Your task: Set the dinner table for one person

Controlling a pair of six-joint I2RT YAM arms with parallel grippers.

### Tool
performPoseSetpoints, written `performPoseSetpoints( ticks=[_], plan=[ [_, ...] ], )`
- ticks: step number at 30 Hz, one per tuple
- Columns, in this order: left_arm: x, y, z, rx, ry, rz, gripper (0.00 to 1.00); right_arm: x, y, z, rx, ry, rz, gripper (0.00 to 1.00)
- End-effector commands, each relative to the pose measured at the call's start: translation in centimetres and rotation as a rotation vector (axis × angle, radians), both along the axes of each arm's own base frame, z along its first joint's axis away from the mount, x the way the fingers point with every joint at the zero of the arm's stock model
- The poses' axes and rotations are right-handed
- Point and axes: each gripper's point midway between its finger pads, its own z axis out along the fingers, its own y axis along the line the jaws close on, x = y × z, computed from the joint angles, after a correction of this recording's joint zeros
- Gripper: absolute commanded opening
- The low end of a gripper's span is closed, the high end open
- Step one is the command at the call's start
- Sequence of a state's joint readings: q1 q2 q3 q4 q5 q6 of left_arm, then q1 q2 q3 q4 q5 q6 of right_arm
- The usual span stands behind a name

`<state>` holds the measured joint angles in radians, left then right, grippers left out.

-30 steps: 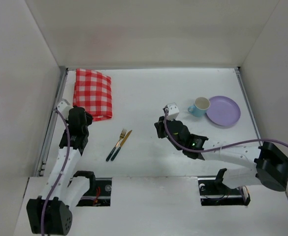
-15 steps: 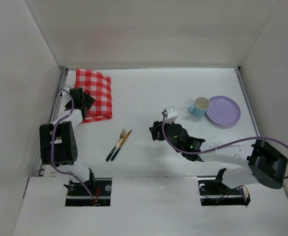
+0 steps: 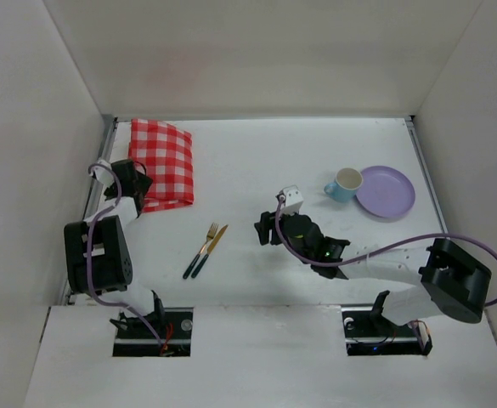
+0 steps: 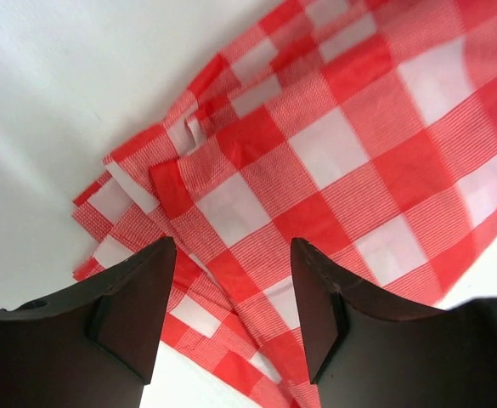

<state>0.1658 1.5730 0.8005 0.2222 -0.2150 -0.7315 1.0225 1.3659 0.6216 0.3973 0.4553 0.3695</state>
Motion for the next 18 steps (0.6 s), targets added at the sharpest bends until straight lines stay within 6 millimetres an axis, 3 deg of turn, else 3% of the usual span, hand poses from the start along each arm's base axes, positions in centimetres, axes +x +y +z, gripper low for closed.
performPoseSetpoints(
  ticks=[1,6,8,13,18],
  plan=[
    [1.4,1.9,4.2,-0.013,-0.139,0.080,0.53,0.2,1.3,2.0,0.065,-0.041,0.019,0.70],
    [7.6,0.9,10.8,-0.042,-0.277,-0.071,0.60,0.0,1.5,2.0,0.066,-0.043,0.029,0.75],
    [10.2,0.7,12.4,0.008,-0.278,-0.158,0.64,0.0,1.7,1.7,0.059,-0.038,0.035,0.78],
    [15.1,1.5,13.0,0.076,-0.189,-0.311,0.74,-0.3,2.3,1.4,0.060,-0.027,0.060,0.80],
    [17.3,1.7,11.8,0.100,-0.108,-0.399,0.77,-0.4,2.7,1.1,0.053,-0.019,0.074,0.84]
  ],
)
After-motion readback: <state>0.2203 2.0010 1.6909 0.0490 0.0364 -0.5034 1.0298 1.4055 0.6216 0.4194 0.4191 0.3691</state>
